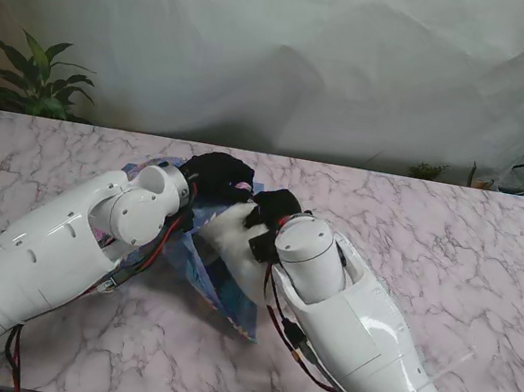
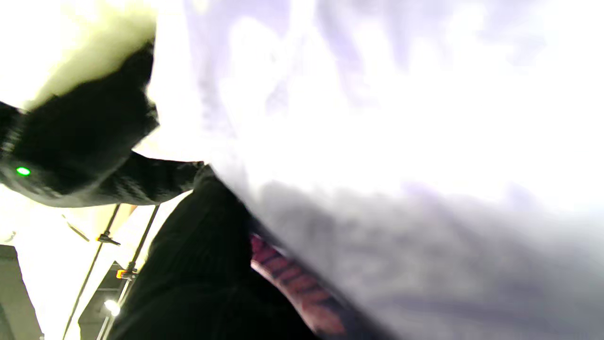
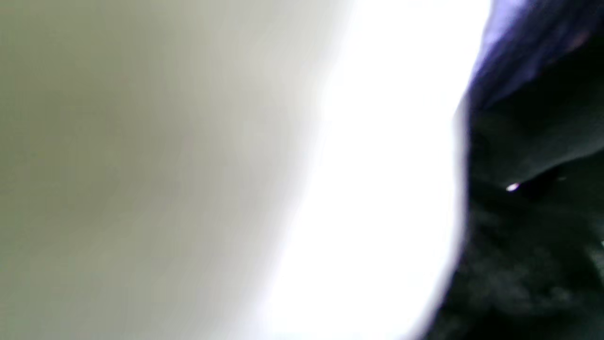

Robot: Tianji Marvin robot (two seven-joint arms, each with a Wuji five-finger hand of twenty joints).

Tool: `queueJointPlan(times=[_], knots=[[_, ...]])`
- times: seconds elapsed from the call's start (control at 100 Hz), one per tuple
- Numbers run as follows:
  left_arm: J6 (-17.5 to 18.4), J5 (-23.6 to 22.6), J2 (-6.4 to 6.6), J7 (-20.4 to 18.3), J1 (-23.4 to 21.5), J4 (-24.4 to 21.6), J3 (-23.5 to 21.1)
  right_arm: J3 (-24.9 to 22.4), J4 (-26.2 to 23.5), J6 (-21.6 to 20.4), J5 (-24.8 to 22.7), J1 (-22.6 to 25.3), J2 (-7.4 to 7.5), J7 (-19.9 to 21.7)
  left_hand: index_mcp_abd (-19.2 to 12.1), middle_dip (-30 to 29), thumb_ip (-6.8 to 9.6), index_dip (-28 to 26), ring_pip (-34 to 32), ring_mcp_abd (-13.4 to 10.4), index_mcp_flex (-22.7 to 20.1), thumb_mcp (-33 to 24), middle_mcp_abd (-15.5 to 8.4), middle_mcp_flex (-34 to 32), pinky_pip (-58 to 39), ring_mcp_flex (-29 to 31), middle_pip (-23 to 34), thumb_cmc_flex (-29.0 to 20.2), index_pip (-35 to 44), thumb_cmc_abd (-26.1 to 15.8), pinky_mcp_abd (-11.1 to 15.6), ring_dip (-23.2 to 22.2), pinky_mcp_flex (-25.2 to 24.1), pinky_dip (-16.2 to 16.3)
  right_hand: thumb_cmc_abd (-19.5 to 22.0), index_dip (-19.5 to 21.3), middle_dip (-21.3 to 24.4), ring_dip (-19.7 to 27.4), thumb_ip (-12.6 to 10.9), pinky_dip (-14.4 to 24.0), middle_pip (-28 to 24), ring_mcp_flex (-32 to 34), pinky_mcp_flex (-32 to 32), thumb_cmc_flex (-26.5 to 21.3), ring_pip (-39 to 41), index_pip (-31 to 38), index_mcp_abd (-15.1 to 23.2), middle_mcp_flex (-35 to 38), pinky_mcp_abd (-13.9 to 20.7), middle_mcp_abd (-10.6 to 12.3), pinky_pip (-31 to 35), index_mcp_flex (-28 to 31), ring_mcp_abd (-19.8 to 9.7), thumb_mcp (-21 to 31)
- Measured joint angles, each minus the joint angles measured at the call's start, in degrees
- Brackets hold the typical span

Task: Put a pillowcase on a pillow

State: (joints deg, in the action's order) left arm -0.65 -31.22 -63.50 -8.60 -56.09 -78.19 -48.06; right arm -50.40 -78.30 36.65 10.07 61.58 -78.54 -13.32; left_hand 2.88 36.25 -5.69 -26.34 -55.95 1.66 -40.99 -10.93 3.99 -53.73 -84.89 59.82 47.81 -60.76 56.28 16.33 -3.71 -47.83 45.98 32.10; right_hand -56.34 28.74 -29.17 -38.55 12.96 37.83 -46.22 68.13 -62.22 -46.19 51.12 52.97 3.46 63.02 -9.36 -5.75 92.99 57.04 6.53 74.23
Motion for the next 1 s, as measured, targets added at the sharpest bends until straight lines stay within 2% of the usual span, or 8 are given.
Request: queueJointPlan(times=[0.24, 0.35, 0.45, 0.64, 0.73, 0.83, 0.92, 1.0], knots=[[-6.3, 1.72, -1.12, 0.95, 0.39, -1.46, 0.66, -0.83, -1.74, 0.64, -4.53, 1.01, -0.31, -1.65, 1.37, -1.44, 1.13, 0.0, 0.0, 0.12, -0.07, 0.6, 1.22, -0.03, -0.04, 1.37, 0.52, -0.56, 0.0, -0.01, 0.06, 1.3, 1.83, -1.7, 0.0, -0.01, 0.0, -0.09, 0.0, 0.0, 0.0, 0.0, 0.0, -0.01, 0.02, -0.01, -0.01, 0.0, 0.0, -0.01, 0.0, 0.0, 0.0, 0.0], [-6.27, 3.11, -1.46, 1.22, 0.02, -2.13, 0.4, 0.67, -1.05, -0.69, -6.97, 0.25, 0.46, 1.2, 1.7, -1.63, 1.16, 0.01, 0.0, 0.32, -0.07, 0.6, 1.38, -0.03, -0.04, 1.39, 0.52, -0.66, 0.0, -0.01, 0.05, 1.57, 1.98, -1.71, 0.0, -0.01, 0.0, -0.09, 0.0, 0.0, -0.01, 0.0, 0.0, -0.01, 0.02, 0.03, -0.01, 0.0, 0.0, -0.01, 0.0, 0.0, 0.01, 0.03], [-6.27, 4.37, -1.6, 1.22, -0.54, -2.65, 0.2, 2.41, 2.6, -5.31, -3.95, -1.19, 0.47, 1.95, 2.15, -2.07, 1.16, 0.02, 0.0, 0.44, -0.3, 0.52, 1.54, -0.03, -0.04, 1.4, 0.58, -1.15, 0.26, -0.03, 0.06, 2.04, 2.01, -2.69, 0.0, 0.0, 0.0, -0.1, 0.0, 0.0, -0.01, 0.0, 0.0, -0.01, 0.02, 0.1, -0.01, 0.0, 0.0, -0.01, 0.0, 0.01, 0.01, 0.03], [-7.02, 7.73, -1.9, 0.84, -1.81, -3.42, -0.49, 4.16, 7.86, -8.16, -1.77, -2.76, -1.19, 0.83, 2.2, -2.1, 1.59, 0.11, 0.15, 0.54, -0.3, 0.52, 1.91, -0.03, -0.04, 1.4, 0.59, -1.15, 0.26, -0.03, 0.06, 2.85, 2.03, -2.83, 0.0, 0.06, 0.0, -0.1, 0.0, 0.0, -0.01, 0.0, 0.0, -0.01, 0.02, 0.25, 0.12, 0.0, 0.0, -0.01, 0.0, 0.19, 0.01, 0.03], [-7.39, 8.54, -1.91, 0.04, -2.26, -3.74, -0.9, 4.17, 9.09, -9.95, 0.67, -2.81, -2.11, -1.5, 2.41, -2.1, 1.61, 0.56, 0.38, 0.55, -0.3, 0.52, 1.93, 0.0, -0.04, 1.4, 0.58, -1.17, 0.25, -0.61, 0.06, 2.91, 2.03, -2.36, 0.0, 0.07, 0.0, -0.1, 0.0, 0.0, -0.01, 0.0, 0.0, -0.01, 0.02, 0.25, 0.12, 0.0, 0.0, -0.01, 0.0, 0.24, 0.01, 0.03], [-7.27, 8.85, -1.86, -0.83, -2.39, -3.73, -1.11, 3.74, 9.36, -10.26, 3.51, -2.64, -2.88, -2.91, 3.06, -2.09, 1.61, 0.57, 0.45, 0.55, -0.26, -0.23, 1.93, 0.04, -0.04, 1.41, 0.59, -1.17, 0.25, -1.15, 0.06, 2.92, 2.08, -2.28, 0.0, 0.07, -0.01, -0.1, 0.0, 0.0, -0.01, 0.0, 0.0, -0.01, 0.02, 0.25, 0.12, 0.0, 0.0, -0.01, 0.0, 0.27, 0.01, 0.03], [-7.09, 9.18, -1.66, -2.24, -2.33, -3.65, -1.17, 3.56, 9.34, -9.99, 3.32, -2.46, -3.03, -2.58, 3.11, -1.86, 2.25, 0.58, 0.6, 0.55, -0.04, -0.27, 1.93, 0.21, -0.04, 1.41, 0.59, -1.18, 0.25, -1.37, 0.06, 2.92, 2.08, -2.27, 0.0, 0.06, -0.01, -0.1, 0.0, 0.0, -0.01, 0.0, 0.0, -0.2, 0.02, 0.25, 0.12, 0.0, 0.0, -0.01, 0.0, 0.27, 0.01, 0.03], [-6.77, 8.82, -1.06, -6.47, -1.75, -3.68, -1.0, 3.56, 9.31, -9.49, 2.29, -2.22, -3.01, -2.04, 3.1, 0.77, 2.91, 0.65, 1.85, 0.01, 1.66, 0.26, 1.6, 2.35, 1.5, -0.37, -0.26, -1.35, -0.75, -5.62, 1.0, 2.81, 0.51, -2.27, -0.03, 0.07, -0.01, -0.1, 0.0, 0.0, -0.01, 0.0, -0.01, -0.7, 0.02, 0.25, 0.12, 0.0, 0.0, -0.01, 0.0, 0.27, 0.01, 0.03]])
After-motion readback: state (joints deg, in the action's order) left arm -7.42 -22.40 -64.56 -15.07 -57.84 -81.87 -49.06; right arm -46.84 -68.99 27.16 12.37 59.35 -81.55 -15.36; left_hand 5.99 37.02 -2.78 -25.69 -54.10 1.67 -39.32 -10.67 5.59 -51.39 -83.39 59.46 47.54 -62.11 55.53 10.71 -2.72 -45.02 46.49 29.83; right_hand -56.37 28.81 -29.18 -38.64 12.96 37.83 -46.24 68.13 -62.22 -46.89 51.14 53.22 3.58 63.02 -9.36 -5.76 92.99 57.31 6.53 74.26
